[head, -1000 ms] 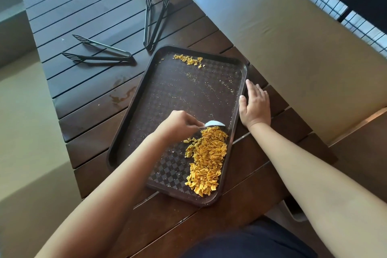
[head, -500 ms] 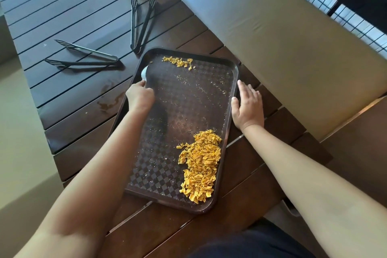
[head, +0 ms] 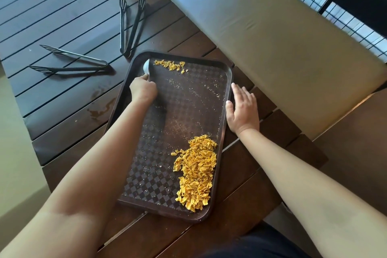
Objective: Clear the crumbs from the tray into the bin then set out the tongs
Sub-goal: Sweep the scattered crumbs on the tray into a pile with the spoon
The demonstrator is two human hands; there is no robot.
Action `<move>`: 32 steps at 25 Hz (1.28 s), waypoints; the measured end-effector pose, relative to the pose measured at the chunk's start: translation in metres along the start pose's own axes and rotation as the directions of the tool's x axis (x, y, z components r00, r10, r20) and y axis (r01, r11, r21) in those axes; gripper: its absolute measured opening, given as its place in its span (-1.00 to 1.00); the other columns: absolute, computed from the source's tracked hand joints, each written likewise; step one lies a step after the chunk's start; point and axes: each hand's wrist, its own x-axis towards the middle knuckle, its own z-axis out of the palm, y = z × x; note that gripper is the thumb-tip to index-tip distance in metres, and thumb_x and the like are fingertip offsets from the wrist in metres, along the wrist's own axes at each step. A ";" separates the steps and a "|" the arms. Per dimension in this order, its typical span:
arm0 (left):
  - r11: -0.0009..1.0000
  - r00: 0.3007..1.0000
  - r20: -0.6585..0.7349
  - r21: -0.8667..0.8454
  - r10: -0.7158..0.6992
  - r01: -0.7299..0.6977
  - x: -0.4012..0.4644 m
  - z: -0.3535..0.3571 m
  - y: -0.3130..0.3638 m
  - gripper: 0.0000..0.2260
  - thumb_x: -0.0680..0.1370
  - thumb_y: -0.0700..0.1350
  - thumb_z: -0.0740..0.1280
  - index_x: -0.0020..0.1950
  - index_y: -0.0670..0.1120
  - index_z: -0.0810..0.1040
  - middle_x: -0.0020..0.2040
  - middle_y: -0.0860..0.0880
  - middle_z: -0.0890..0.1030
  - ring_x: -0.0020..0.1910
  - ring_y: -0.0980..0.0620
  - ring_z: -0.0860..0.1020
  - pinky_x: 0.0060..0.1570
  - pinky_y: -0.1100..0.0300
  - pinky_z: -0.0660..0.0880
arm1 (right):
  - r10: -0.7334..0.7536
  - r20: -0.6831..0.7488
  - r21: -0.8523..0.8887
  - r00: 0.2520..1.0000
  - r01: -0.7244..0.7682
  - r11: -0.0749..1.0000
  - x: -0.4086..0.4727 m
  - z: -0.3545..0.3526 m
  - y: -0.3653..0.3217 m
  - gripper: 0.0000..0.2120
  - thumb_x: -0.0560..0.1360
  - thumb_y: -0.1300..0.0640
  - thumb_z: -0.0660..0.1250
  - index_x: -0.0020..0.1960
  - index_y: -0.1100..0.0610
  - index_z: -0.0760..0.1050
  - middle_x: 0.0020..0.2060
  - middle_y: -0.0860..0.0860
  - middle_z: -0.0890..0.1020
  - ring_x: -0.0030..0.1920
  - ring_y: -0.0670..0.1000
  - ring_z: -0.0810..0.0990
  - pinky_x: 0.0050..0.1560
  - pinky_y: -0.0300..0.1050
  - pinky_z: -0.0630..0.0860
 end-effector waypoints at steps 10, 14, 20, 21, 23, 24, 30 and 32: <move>0.990 0.990 0.033 0.018 0.139 -0.140 -0.012 0.003 0.002 -0.55 0.53 -0.34 0.10 0.40 -0.11 0.40 0.34 -0.14 0.47 -0.37 0.17 0.43 -0.57 0.52 0.32 | 0.004 -0.003 0.003 1.000 -0.004 1.000 0.000 0.001 0.000 -0.45 0.50 -0.02 0.03 0.45 0.17 0.25 0.39 0.13 0.37 0.43 0.13 0.26 0.44 0.06 0.05; 0.996 0.991 -0.123 0.077 0.056 -0.046 -0.016 -0.013 -0.015 -0.53 0.49 -0.35 0.11 0.41 -0.17 0.38 0.36 -0.14 0.45 0.22 -0.04 0.48 -0.04 0.44 0.34 | 0.007 -0.005 0.007 1.000 -0.007 1.000 0.000 0.000 -0.001 -0.46 0.50 0.00 0.05 0.44 0.17 0.25 0.39 0.13 0.37 0.43 0.14 0.26 0.44 0.06 0.06; 0.995 0.997 0.058 0.075 0.060 -0.064 -0.024 0.001 -0.010 -0.53 0.51 -0.33 0.13 0.42 -0.11 0.38 0.35 -0.13 0.45 0.08 -0.06 0.56 -0.18 0.28 0.44 | 0.005 -0.010 0.006 1.000 -0.005 1.000 -0.001 -0.001 -0.002 -0.44 0.50 -0.03 0.01 0.44 0.18 0.26 0.39 0.14 0.37 0.42 0.14 0.27 0.43 0.06 0.07; 0.991 0.989 0.115 0.083 0.091 -0.101 -0.025 0.005 -0.007 -0.56 0.54 -0.31 0.15 0.41 -0.09 0.40 0.33 -0.12 0.48 0.00 -0.05 0.58 -0.29 0.30 0.44 | 0.006 -0.012 0.007 1.000 -0.006 1.000 -0.001 -0.001 -0.002 -0.41 0.49 -0.06 -0.03 0.44 0.18 0.26 0.38 0.14 0.38 0.42 0.15 0.28 0.43 0.07 0.07; 0.988 0.975 0.179 0.062 0.130 -0.144 -0.025 0.011 -0.002 -0.60 0.56 -0.28 0.17 0.39 -0.08 0.42 0.30 -0.11 0.51 -0.12 -0.06 0.61 -0.48 0.37 0.38 | 0.012 -0.013 0.012 1.000 -0.012 1.000 -0.001 -0.001 -0.002 -0.36 0.46 -0.10 -0.07 0.44 0.18 0.27 0.38 0.14 0.39 0.41 0.15 0.28 0.43 0.08 0.08; 0.991 0.980 0.155 0.033 0.126 -0.133 -0.023 0.010 -0.001 -0.58 0.55 -0.30 0.15 0.40 -0.08 0.41 0.31 -0.12 0.51 -0.11 -0.08 0.62 -0.50 0.37 0.37 | 0.013 -0.014 0.015 1.000 -0.013 1.000 0.000 -0.001 -0.002 -0.35 0.45 -0.11 -0.08 0.43 0.18 0.27 0.37 0.14 0.39 0.41 0.15 0.29 0.43 0.08 0.08; 0.997 0.998 0.045 0.060 0.041 -0.044 -0.015 0.006 -0.002 -0.51 0.51 -0.34 0.14 0.44 -0.10 0.35 0.39 -0.12 0.42 0.09 -0.04 0.56 -0.14 0.26 0.49 | 0.017 -0.010 0.020 1.000 -0.017 1.000 0.000 0.000 -0.001 -0.41 0.48 -0.06 -0.02 0.44 0.17 0.26 0.38 0.13 0.38 0.42 0.14 0.27 0.43 0.06 0.06; 0.988 0.984 0.141 0.099 0.106 -0.120 -0.022 0.017 0.002 -0.53 0.53 -0.32 0.13 0.43 -0.07 0.36 0.35 -0.13 0.46 -0.22 0.06 0.56 -0.39 0.35 0.44 | 0.015 -0.015 0.022 1.000 -0.015 1.000 0.000 0.000 -0.002 -0.38 0.46 -0.09 -0.06 0.44 0.17 0.26 0.38 0.13 0.39 0.42 0.14 0.28 0.43 0.06 0.06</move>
